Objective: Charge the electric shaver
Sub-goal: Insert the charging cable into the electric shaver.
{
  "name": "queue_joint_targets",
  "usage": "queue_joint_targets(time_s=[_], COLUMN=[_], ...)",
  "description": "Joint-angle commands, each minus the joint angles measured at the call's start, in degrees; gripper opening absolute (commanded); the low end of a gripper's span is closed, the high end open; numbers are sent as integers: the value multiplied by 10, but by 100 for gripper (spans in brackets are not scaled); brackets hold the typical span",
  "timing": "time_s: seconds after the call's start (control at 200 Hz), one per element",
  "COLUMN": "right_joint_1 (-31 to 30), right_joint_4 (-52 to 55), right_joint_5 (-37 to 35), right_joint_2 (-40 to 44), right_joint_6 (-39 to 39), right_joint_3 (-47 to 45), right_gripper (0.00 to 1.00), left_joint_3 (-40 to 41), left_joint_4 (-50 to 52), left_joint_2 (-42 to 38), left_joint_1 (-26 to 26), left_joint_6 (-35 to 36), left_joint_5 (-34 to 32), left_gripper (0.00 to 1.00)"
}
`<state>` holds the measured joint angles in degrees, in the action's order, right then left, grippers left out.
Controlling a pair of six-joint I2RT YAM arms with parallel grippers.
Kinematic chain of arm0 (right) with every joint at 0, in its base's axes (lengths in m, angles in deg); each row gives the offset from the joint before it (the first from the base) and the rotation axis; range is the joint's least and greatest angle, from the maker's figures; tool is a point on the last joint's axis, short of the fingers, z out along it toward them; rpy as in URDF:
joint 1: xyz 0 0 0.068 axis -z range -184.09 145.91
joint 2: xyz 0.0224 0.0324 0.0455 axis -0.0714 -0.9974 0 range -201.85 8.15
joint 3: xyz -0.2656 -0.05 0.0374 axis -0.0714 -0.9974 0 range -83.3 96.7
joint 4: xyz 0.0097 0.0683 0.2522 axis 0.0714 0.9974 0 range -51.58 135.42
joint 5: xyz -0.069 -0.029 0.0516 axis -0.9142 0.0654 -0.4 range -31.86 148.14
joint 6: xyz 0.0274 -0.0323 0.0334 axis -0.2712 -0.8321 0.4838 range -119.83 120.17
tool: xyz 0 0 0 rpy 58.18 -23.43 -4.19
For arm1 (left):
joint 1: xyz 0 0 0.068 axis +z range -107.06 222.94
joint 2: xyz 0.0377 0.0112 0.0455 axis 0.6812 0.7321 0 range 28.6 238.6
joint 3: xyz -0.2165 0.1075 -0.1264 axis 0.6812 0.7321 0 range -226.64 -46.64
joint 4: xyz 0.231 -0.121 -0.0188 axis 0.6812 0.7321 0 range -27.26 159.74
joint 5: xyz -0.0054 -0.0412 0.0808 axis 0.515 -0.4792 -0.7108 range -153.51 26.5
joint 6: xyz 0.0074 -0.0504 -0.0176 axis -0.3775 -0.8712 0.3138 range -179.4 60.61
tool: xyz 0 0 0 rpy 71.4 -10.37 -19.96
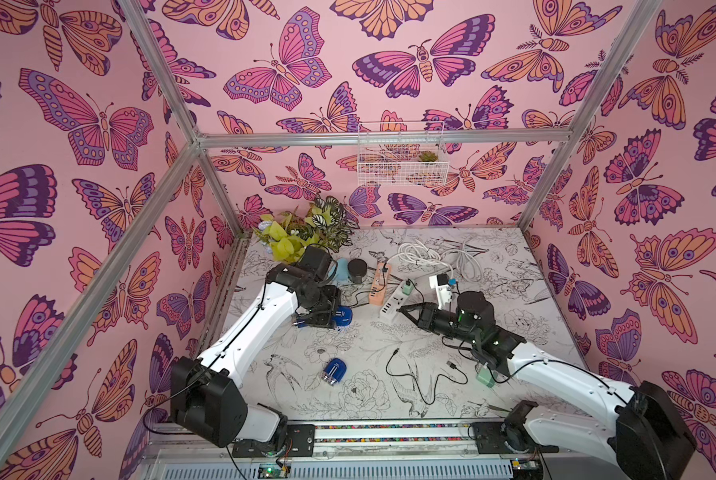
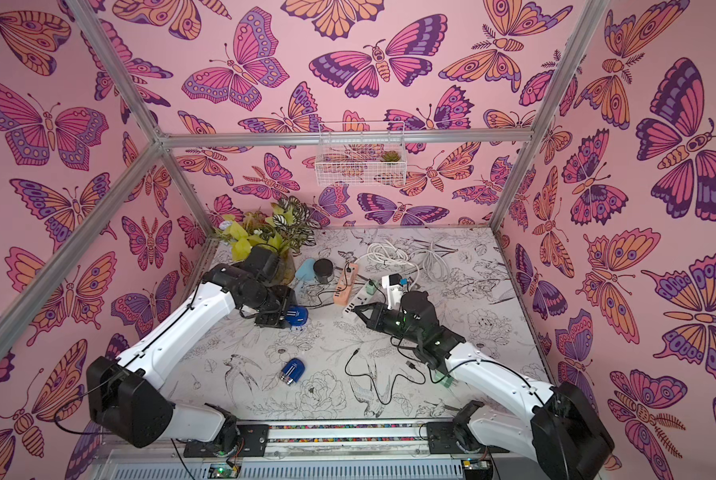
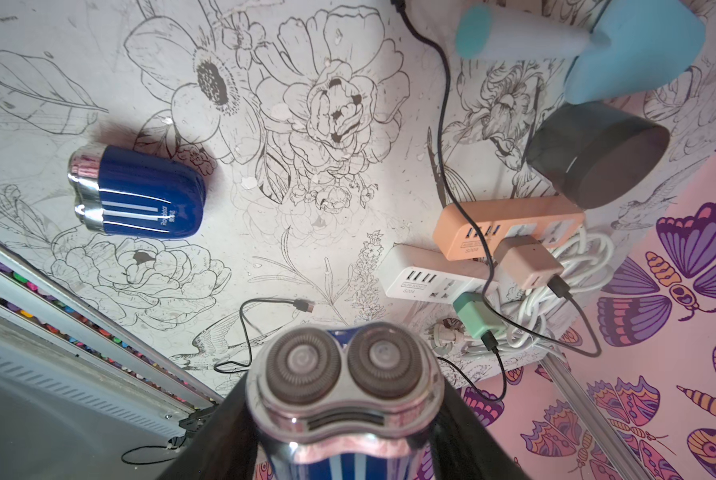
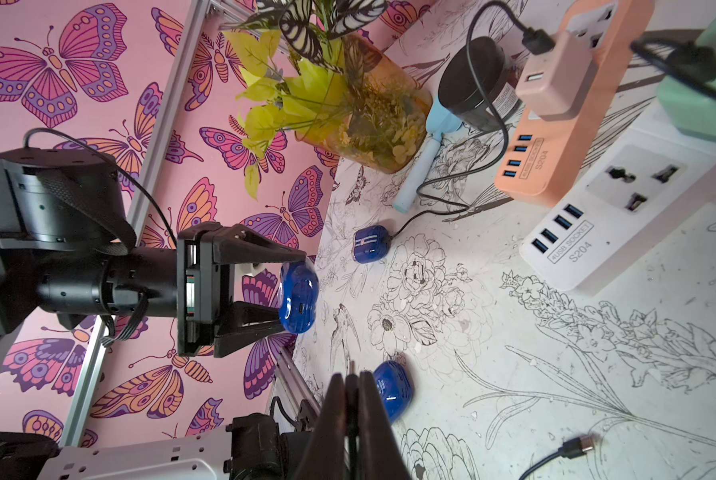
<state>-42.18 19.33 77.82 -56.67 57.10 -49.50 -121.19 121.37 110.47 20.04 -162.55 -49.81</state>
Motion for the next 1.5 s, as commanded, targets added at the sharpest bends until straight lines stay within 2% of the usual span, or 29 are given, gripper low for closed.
queue_joint_targets(time_s=[0.0,0.22,0.431,0.691,0.971,1.492], right_joint_1=[-3,-3,-3,-36,-59,-73], right_joint_4=[-3,-44,-113,-130,-196,-215], right_joint_5=[-10,-9,6,-2,-1,1], right_joint_2=[9,-3,-52,-106,-175,-199], right_joint_6=[-13,9,38,41,77,94], right_joint_3=[25,21,33,73,96,96], right_gripper=[0,0,0,0,0,0], left_joint_3=[-26,-55,-62,-78,-75,-72], left_joint_4=[16,15,10,-9,-25,-36], left_joint_2=[-6,1,9,31,39,46], left_joint_1=[-1,-3,-11,-18,-22,-23], left_joint_6=[-8,-17,-30,-35,-43,-47], left_joint_5=[2,7,19,38,50,53], left_gripper=[0,0,0,0,0,0])
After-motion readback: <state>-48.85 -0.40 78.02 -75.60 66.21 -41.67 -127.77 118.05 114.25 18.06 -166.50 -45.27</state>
